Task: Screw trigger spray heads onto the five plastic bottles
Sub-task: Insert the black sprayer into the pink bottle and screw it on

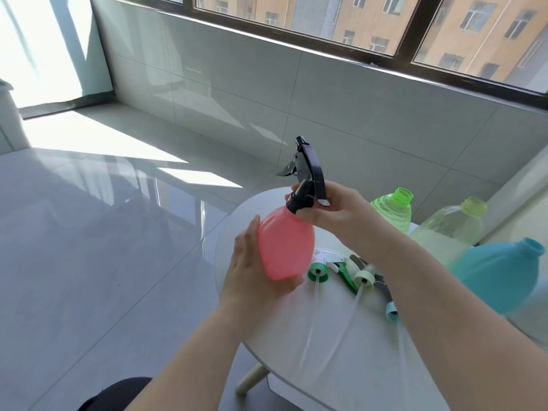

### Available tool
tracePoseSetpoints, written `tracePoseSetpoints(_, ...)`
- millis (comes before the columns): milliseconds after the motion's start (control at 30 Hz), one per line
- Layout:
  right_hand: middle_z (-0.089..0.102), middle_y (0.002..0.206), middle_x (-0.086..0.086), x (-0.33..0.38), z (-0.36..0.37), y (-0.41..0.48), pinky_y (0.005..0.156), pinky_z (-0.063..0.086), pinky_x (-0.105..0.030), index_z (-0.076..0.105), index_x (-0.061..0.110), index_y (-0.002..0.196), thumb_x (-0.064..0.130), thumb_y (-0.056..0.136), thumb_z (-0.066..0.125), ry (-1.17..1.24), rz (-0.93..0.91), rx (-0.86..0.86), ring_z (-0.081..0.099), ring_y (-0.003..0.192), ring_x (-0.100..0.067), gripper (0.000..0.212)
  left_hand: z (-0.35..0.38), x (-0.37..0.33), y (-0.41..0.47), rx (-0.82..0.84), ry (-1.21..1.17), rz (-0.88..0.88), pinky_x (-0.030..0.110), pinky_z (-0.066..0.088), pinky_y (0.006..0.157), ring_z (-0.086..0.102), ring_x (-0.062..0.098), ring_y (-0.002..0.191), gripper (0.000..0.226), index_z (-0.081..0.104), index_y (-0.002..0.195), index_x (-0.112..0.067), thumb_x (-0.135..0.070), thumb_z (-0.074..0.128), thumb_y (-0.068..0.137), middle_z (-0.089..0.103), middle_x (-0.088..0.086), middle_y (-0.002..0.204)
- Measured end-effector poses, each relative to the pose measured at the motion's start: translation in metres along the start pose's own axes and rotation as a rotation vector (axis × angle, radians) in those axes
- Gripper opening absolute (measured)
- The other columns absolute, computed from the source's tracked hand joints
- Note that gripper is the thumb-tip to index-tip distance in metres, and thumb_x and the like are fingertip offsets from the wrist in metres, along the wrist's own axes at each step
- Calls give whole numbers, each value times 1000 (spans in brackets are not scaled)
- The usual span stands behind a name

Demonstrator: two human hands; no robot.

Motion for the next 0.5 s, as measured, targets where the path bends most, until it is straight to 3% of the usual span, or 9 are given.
tracePoseSetpoints(133, 64, 88, 5, 0, -2, -4, 82, 48, -12, 59, 14, 85, -4, 78, 57, 28, 20, 97, 62, 88, -2, 19, -6, -6, 2, 108, -91, 16, 29, 31, 94, 32, 16, 122, 102, 3, 131, -47, -27, 75, 62, 25, -10, 134)
tracePoseSetpoints(200, 64, 89, 5, 1, 1, -5, 75, 47, -7, 60, 12, 88, -6, 77, 57, 10, 34, 144, 62, 82, 4, 21, -11, -10, 3, 152, -151, 41, 19, 32, 85, 36, 10, 112, 92, 11, 122, -53, -20, 74, 64, 30, -17, 124)
tracePoseSetpoints(267, 64, 87, 3, 3, 1, -6, 72, 46, -6, 60, 8, 88, -8, 77, 56, 10, 29, 142, 62, 77, 6, 21, -13, -13, 3, 161, -153, 49, 14, 34, 72, 39, 8, 102, 89, 19, 128, -47, -18, 74, 65, 35, -16, 118)
tracePoseSetpoints(367, 66, 76, 9, 2, 0, -6, 70, 48, -9, 58, 16, 79, -10, 72, 60, 48, 5, 51, 63, 72, 3, 27, -13, -16, 1, 102, -140, 49, 24, 34, 83, 40, 11, 104, 86, 27, 131, -35, -21, 76, 62, 38, -14, 116)
tracePoseSetpoints(467, 66, 72, 12, -3, 0, -6, 79, 51, -23, 53, 23, 75, -4, 67, 67, -78, -21, -117, 64, 78, -9, 32, -12, -19, -2, -3, -103, 52, 31, 35, 94, 37, 11, 109, 89, 30, 130, -27, -25, 79, 57, 34, -16, 112)
tracePoseSetpoints(500, 67, 70, 14, -4, 1, -7, 80, 51, -21, 51, 27, 75, -2, 67, 67, -111, -35, -169, 63, 78, -7, 34, -11, -20, -3, -31, -86, 56, 31, 33, 95, 35, 9, 108, 89, 30, 130, -26, -27, 79, 56, 32, -17, 111)
Point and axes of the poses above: each hand's wrist, its own y-axis towards the middle knuckle, its own z-axis out of the palm, x = y × z, the point moved 6 cm from there along y, towards the middle knuckle
